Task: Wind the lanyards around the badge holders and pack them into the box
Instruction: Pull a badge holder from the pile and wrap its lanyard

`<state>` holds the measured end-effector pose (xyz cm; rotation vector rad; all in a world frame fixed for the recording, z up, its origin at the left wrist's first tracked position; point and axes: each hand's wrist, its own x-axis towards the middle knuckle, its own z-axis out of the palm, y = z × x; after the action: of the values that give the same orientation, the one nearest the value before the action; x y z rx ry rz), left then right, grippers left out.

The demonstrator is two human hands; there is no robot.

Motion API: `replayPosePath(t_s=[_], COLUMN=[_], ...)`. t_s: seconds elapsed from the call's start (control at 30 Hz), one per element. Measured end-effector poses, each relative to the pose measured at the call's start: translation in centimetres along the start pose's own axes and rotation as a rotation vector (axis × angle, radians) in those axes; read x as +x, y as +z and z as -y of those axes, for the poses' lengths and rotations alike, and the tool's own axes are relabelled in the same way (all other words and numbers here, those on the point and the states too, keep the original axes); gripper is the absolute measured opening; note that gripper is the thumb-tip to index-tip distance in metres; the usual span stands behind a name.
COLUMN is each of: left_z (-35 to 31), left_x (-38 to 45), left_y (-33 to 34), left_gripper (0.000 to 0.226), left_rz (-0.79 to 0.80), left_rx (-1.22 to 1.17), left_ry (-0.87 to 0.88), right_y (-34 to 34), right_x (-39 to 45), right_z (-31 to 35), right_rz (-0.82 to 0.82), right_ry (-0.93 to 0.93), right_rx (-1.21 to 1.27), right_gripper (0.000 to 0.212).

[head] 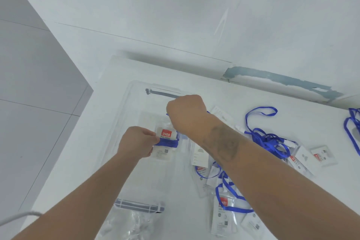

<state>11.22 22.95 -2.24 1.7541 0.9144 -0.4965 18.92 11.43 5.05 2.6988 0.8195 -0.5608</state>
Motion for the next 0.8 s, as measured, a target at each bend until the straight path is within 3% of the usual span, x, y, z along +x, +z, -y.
replayPosePath(t_s=[0.13,0.37,0.5,0.6,0.8], left_z=[1.5,3.0,2.3,2.5,2.4], left_x=[2.3,4.8,4.2,4.4,3.8], left_y=[1.5,3.1,3.3,3.2,2.9], left_gripper=[0.003,0.02,0.02,0.02,0.03], left_rz=[-0.018,-0.002,-0.042,-0.066,-0.097], left_rx=[0.08,0.257,0.54,0.614,0.637], left_ry=[-0.055,-0.112,-0.056,0.02,0.107], right_y=[0.6,1.1,1.4,1.4,0.5], right_x=[0.9,2.0,2.1,2.1,-0.5], right_z=[1.5,1.4,1.1,0.5,-1.9], right_rz=[0.055,0.059,0.017,-0.066,-0.183], right_ry=[-0.031,-0.032,-0.019,0.03,0.059], right_rx=[-0.061,-0.021,0.037,0.066,0.3], right_gripper=[0.031,0.033,0.03,0.014,0.027])
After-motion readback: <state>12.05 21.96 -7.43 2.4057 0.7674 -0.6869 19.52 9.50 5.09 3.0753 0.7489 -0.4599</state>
